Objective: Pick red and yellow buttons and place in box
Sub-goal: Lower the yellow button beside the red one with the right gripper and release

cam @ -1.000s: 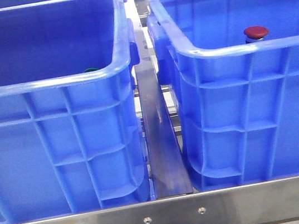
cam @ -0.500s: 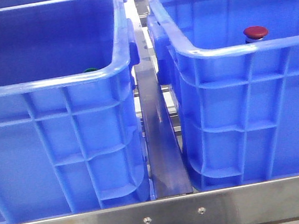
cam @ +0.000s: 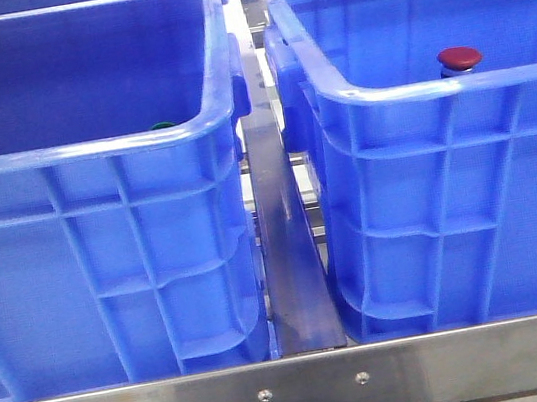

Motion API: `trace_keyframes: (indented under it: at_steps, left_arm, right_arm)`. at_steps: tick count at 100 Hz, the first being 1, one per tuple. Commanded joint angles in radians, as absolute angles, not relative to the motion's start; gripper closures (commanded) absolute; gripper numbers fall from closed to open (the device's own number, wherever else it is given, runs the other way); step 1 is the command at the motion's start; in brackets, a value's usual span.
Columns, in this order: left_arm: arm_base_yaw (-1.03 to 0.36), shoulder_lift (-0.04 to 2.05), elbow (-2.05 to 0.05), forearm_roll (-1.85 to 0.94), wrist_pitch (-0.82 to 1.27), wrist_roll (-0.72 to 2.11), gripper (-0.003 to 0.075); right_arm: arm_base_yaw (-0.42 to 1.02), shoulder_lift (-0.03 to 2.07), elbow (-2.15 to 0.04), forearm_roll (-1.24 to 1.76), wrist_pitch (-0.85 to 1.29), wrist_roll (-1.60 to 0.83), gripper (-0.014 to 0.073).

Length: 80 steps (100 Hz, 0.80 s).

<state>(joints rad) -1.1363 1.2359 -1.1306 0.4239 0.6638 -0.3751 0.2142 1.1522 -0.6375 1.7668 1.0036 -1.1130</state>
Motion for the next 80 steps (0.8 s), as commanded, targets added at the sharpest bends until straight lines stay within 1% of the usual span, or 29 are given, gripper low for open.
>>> trace_keyframes:
  at_steps: [1, 23, 44, 65, 80]
  left_arm:
    - [-1.108, 1.211, -1.163, 0.434, 0.620, -0.397, 0.0141]
    - [-0.992, 1.200, -1.158, 0.431, 0.659, -0.444, 0.0143]
    - [-0.832, 1.122, -1.114, 0.435, 0.653, -0.452, 0.0143]
    - [-0.569, 0.979, -1.010, 0.450, 0.630, -0.503, 0.0143]
    - [-0.384, 0.859, -0.921, 0.450, 0.616, -0.503, 0.0160]
  right_arm:
    - [0.213, 1.138, -0.681, 1.882, 1.000, -1.162, 0.0462]
    - [0.204, 1.134, -0.746, 1.882, 0.901, -1.229, 0.0462]
    - [0.112, 1.110, -0.772, 1.881, 0.777, -1.329, 0.0462]
    - [0.003, 1.090, -0.772, 1.881, 0.686, -1.468, 0.0462]
    - [-0.027, 1.088, -0.772, 1.881, 0.539, -1.572, 0.0462]
